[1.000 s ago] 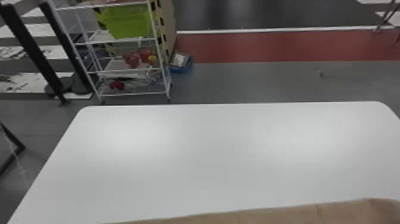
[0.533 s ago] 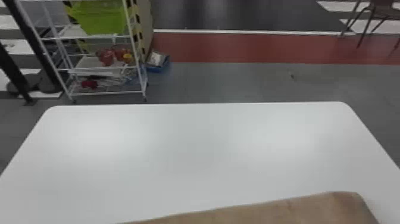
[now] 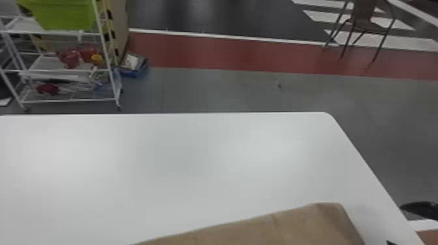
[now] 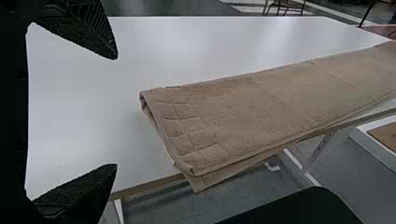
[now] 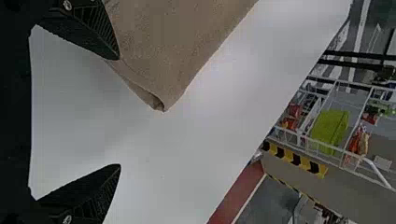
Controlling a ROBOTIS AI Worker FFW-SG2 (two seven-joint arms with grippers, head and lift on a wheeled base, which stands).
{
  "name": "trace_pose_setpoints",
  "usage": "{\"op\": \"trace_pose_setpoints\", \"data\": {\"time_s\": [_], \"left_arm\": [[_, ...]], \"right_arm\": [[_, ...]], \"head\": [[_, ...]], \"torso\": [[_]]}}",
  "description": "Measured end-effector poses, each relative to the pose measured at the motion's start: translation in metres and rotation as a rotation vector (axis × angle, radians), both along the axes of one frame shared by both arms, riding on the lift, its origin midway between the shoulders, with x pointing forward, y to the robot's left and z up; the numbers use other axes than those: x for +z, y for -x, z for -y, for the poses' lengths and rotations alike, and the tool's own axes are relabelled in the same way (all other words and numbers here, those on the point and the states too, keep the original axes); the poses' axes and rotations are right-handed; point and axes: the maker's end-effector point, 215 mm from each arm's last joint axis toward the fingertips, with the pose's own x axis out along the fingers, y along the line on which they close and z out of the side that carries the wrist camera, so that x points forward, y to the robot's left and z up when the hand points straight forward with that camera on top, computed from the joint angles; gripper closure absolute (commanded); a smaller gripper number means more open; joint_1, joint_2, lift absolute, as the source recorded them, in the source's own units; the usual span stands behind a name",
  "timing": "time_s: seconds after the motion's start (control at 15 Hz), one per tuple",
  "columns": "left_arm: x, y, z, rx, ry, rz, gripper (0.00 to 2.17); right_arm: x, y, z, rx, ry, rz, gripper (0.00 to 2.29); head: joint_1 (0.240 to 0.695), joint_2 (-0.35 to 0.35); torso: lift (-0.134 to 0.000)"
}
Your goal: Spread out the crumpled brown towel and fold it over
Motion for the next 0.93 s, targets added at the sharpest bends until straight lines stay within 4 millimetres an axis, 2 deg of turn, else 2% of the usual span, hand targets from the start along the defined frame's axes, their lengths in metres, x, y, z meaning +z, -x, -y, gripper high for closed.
{"op": "trace_pose_setpoints", "data": {"time_s": [0.07, 0.2, 0.33, 0.4, 0.6, 0.93], "left_arm": [[0.005, -0.003, 0.0, -0.001, 0.006, 0.021, 0.06], [0.031, -0.016, 0.0, 0.006, 0.042, 0.121, 0.06], [0.056, -0.029, -0.001, 0.005, 0.077, 0.222, 0.06], [0.063, -0.035, 0.001, -0.002, 0.088, 0.25, 0.06], [0.061, -0.044, 0.009, -0.026, 0.099, 0.252, 0.07], [0.057, -0.048, 0.015, -0.041, 0.106, 0.243, 0.07]], "right_arm": [[0.002, -0.005, 0.003, -0.058, -0.074, -0.02, 0.07], [0.012, -0.013, 0.003, -0.16, -0.233, -0.048, 0.07], [0.026, -0.019, -0.008, -0.201, -0.329, -0.035, 0.06], [0.031, -0.02, -0.015, -0.21, -0.361, -0.033, 0.06], [0.031, -0.022, -0.024, -0.212, -0.376, -0.044, 0.06], [0.022, -0.02, -0.026, -0.208, -0.367, -0.061, 0.07]], "head": [[0.695, -0.156], [0.695, -0.149], [0.695, -0.122], [0.695, -0.111], [0.695, -0.095], [0.695, -0.105]], "torso": [[-0.122], [-0.122], [-0.122], [-0.122], [-0.122], [-0.122]]}}
